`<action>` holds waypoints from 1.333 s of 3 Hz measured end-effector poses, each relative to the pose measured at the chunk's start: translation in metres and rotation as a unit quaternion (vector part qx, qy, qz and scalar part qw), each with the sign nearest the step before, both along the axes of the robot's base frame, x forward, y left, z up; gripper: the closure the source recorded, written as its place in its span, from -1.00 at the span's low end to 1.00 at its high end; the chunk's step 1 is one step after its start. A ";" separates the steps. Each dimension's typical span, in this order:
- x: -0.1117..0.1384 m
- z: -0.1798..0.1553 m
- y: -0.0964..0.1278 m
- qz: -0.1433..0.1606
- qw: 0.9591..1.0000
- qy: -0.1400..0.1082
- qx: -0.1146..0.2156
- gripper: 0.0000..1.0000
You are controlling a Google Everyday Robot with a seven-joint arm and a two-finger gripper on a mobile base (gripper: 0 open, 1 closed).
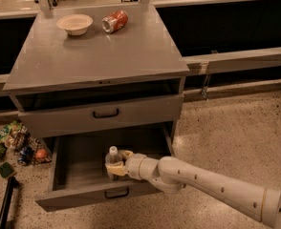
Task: Pick blue plastic bottle from middle drawer and place on counter
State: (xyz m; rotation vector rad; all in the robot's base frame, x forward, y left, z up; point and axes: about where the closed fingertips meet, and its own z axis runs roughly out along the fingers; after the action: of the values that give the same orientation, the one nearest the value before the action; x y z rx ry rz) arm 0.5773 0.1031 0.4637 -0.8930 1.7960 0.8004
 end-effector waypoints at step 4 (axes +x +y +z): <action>0.017 0.170 -0.011 -0.009 0.993 -0.065 0.100 1.00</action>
Offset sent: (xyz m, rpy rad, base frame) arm 0.0036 -0.0098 0.1515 0.1575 -0.2554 -0.1174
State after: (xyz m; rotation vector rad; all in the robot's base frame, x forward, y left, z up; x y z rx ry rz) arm 0.5939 0.0917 0.6338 -0.7794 1.5787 0.8739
